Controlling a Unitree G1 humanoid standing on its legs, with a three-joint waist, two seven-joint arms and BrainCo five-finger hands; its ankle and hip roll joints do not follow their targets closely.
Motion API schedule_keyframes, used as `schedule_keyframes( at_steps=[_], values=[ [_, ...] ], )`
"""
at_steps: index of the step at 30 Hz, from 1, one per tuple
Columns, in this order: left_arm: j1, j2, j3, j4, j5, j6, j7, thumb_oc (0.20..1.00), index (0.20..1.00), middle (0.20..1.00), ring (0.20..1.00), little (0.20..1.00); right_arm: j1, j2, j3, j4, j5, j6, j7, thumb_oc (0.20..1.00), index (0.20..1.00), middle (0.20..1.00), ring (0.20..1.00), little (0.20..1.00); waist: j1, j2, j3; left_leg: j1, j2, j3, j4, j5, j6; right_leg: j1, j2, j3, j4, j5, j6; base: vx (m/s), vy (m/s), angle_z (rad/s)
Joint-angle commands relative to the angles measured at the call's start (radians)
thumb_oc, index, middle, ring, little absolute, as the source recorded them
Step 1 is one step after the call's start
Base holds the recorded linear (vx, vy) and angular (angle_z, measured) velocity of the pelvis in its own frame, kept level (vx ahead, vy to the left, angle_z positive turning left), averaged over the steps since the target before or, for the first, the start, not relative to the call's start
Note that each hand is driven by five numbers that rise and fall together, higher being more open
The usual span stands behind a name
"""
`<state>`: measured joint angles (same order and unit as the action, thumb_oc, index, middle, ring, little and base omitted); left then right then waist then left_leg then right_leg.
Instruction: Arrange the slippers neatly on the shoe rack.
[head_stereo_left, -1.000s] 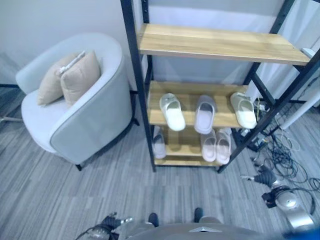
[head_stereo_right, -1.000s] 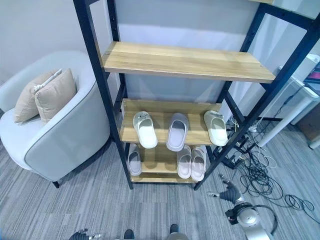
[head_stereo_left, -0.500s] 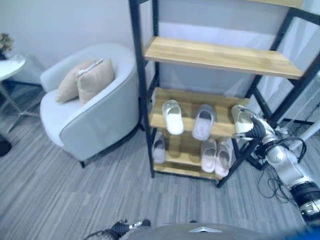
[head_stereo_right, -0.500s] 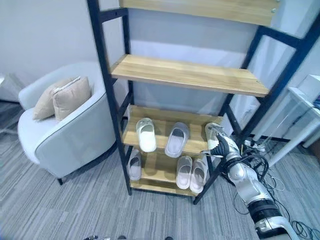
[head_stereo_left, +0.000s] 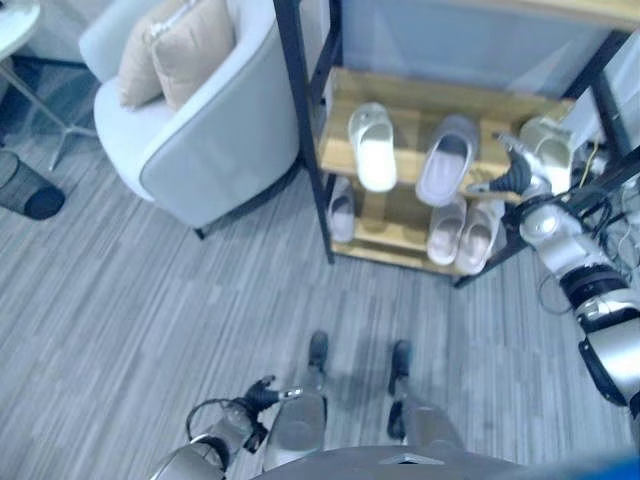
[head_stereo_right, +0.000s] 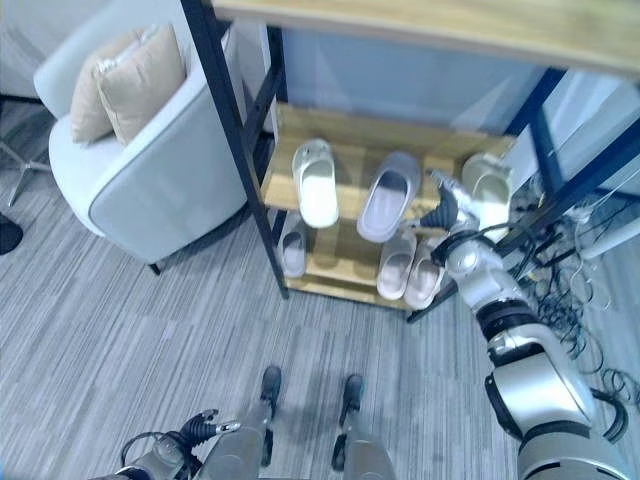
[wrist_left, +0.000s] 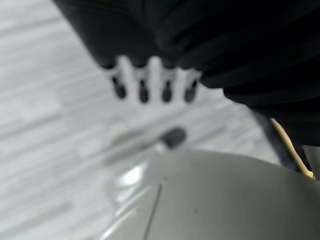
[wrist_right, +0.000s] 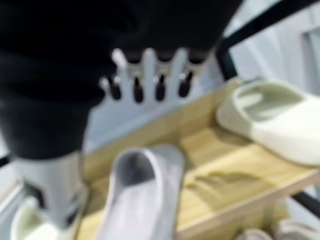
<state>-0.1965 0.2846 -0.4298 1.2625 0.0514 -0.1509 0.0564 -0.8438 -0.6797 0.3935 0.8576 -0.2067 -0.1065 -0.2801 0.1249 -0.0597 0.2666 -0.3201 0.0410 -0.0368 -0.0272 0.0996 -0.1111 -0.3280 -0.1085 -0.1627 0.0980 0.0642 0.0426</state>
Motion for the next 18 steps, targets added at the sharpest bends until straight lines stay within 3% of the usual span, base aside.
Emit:
schedule_keyframes(
  at_steps=[1, 9, 18],
  values=[
    [-0.018, -0.008, -0.012, -0.042, -0.067, -0.029, 0.042, 1.0, 1.0, 1.0, 1.0, 1.0, -0.143, -0.104, 0.028, -0.021, 0.074, -0.023, -0.075, 1.0, 1.0, 1.0, 1.0, 1.0, 0.009, 0.045, 0.053, 0.021, -0.017, -0.008, 0.105, -0.095, 0.081, 0.114, -0.07, 0.008, -0.057, -0.019, 0.093, 0.0, 0.005, 0.34],
    [0.015, 0.006, -0.078, -0.15, -0.133, -0.052, 0.031, 1.0, 1.0, 1.0, 1.0, 1.0, -0.295, -0.146, 0.067, 0.143, 0.191, -0.047, -0.101, 1.0, 1.0, 1.0, 1.0, 1.0, 0.045, 0.095, 0.084, -0.053, -0.029, -0.029, 0.119, -0.084, 0.075, 0.044, -0.082, -0.01, -0.034, -0.023, 0.096, 0.01, 0.001, 0.06],
    [0.049, 0.016, -0.119, -0.181, -0.126, -0.062, 0.046, 1.0, 1.0, 1.0, 1.0, 1.0, -0.426, -0.184, 0.114, 0.257, 0.241, -0.06, -0.162, 1.0, 1.0, 1.0, 1.0, 1.0, 0.079, 0.122, 0.105, -0.108, -0.035, -0.031, 0.119, -0.08, 0.069, 0.012, -0.078, -0.02, -0.056, -0.02, 0.1, 0.03, -0.002, 0.04]
  ],
)
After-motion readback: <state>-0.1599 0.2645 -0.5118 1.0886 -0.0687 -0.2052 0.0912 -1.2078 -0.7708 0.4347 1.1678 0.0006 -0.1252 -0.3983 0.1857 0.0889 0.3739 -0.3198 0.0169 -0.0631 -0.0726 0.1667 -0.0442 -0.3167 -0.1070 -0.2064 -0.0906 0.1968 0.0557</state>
